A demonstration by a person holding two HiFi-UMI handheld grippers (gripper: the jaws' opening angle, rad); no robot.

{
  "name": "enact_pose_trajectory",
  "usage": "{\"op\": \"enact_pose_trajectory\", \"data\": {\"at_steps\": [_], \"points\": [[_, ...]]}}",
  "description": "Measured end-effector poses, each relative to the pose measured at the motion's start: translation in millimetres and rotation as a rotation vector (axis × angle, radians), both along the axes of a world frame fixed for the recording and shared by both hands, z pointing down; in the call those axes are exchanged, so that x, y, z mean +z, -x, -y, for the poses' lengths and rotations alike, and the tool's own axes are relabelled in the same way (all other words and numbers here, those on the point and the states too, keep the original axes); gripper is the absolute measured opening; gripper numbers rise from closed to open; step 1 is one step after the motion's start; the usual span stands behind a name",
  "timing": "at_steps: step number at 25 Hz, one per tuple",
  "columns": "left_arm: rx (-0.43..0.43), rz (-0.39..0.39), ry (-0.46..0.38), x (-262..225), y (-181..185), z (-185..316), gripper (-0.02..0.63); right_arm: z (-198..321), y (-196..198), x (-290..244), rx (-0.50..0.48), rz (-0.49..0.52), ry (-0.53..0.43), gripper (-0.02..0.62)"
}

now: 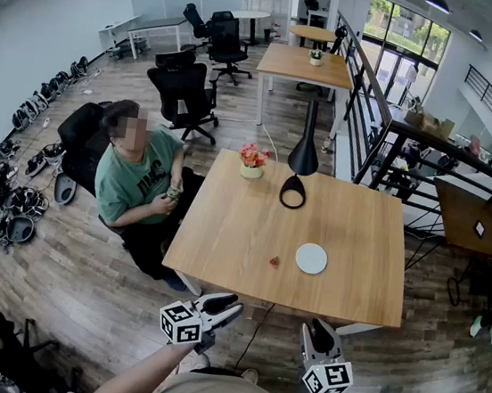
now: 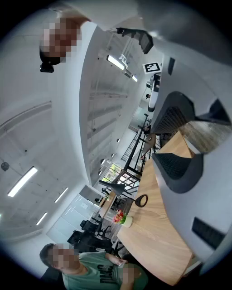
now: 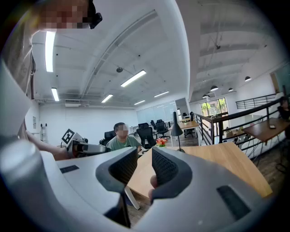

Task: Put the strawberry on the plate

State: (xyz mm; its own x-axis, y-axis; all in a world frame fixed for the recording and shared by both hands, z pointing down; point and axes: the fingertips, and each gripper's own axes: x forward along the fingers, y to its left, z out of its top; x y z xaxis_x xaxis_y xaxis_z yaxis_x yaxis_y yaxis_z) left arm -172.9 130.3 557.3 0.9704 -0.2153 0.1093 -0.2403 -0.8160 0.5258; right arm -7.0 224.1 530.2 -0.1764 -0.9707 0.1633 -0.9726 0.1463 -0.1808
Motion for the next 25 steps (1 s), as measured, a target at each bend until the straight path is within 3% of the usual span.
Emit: {"op": "enact_pose_trajectory", "data": {"at_steps": [11,25], "points": [[0.000,0.006,-0.005,-3,-19,-20,0.123,-12,-19,2,-0.004,0.069,-0.002,0.106],[-0.045,0.024,-0.006,5,-38,-53,0.123,-51,-46,12,-0.041,0.035,-0.004,0.106]]}}
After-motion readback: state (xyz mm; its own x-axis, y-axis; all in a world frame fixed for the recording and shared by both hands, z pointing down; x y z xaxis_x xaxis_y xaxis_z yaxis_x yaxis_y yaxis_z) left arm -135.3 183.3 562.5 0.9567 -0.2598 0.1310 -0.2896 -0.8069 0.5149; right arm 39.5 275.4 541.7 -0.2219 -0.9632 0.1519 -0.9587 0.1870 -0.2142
